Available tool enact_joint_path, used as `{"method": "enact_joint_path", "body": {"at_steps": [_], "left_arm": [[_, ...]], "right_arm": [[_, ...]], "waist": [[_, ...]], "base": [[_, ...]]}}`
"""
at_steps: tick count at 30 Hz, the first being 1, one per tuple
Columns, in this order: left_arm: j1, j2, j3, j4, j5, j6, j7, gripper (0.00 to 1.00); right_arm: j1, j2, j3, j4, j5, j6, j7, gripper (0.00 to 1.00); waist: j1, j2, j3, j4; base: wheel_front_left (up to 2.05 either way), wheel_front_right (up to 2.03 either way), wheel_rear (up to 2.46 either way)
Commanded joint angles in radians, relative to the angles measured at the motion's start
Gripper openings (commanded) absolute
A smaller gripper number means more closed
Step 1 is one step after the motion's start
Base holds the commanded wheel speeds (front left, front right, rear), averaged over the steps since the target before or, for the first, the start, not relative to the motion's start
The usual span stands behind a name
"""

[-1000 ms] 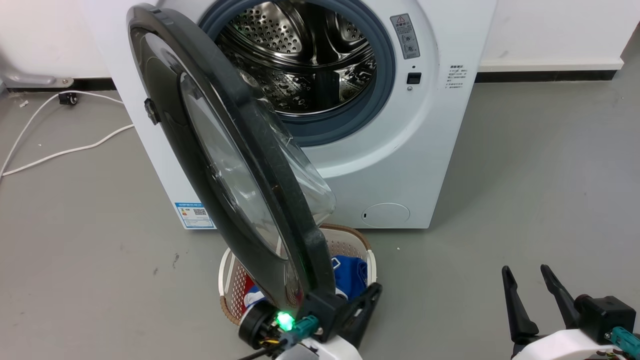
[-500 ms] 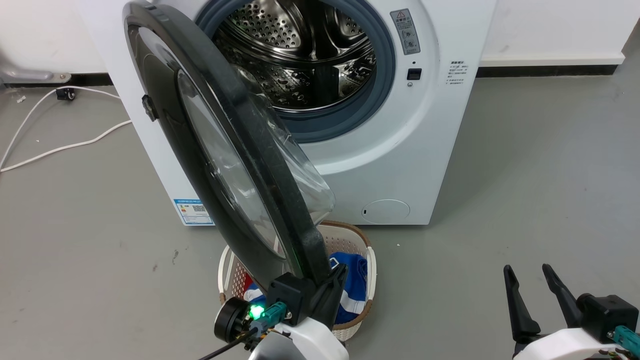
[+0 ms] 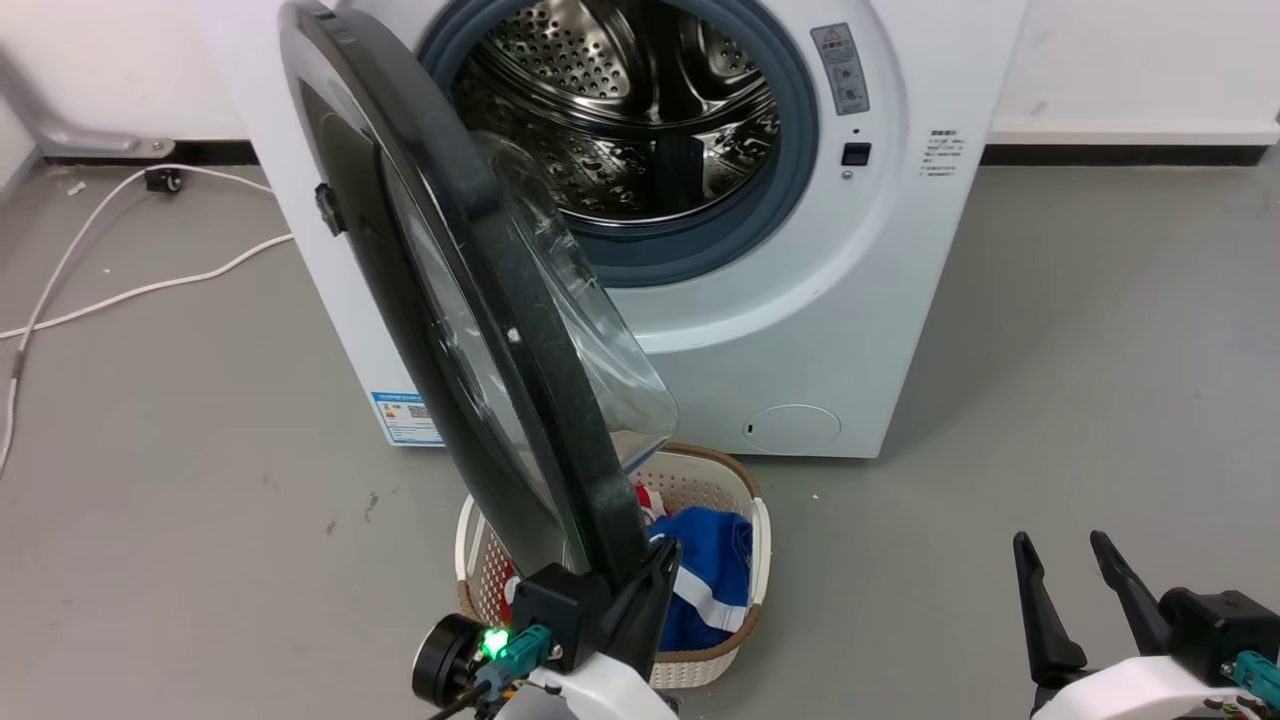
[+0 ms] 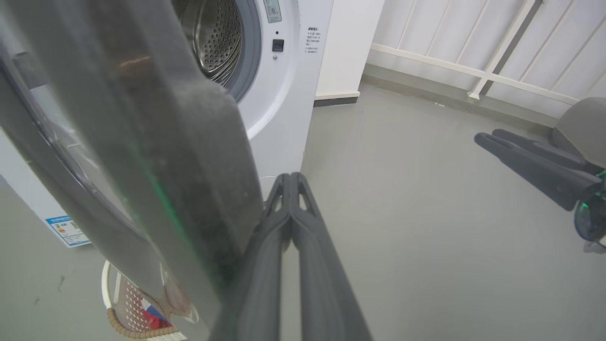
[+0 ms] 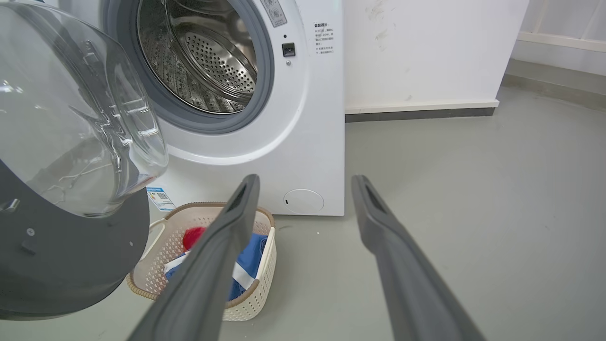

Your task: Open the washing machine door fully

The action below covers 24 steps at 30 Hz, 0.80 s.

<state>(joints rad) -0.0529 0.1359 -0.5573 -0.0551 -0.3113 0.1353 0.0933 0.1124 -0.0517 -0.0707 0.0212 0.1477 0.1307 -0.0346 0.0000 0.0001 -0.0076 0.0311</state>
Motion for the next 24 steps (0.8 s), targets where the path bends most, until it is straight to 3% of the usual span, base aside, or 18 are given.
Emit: {"method": "enact_joint_path", "body": {"at_steps": [1,24], "left_arm": [[0.008,0.020,0.023,-0.005,0.005,0.018,-0.005,0.00],[0.090,0.070,0.027,-0.150,0.016,0.077,0.018,0.00]], "right_arm": [[0.006,0.002,0.001,0.001,0.002,0.000,-0.001,1.00],[-0.008,0.002,-0.025,0.020,0.008,0.000,-0.003,1.00]], "waist": [[0.0000,-0.0001,-0.002,0.009],[0.0000,-0.0001,-0.005,0.227]], "base": [[0.00,0.00,0.00],[0.00,0.00,0.00]]}}
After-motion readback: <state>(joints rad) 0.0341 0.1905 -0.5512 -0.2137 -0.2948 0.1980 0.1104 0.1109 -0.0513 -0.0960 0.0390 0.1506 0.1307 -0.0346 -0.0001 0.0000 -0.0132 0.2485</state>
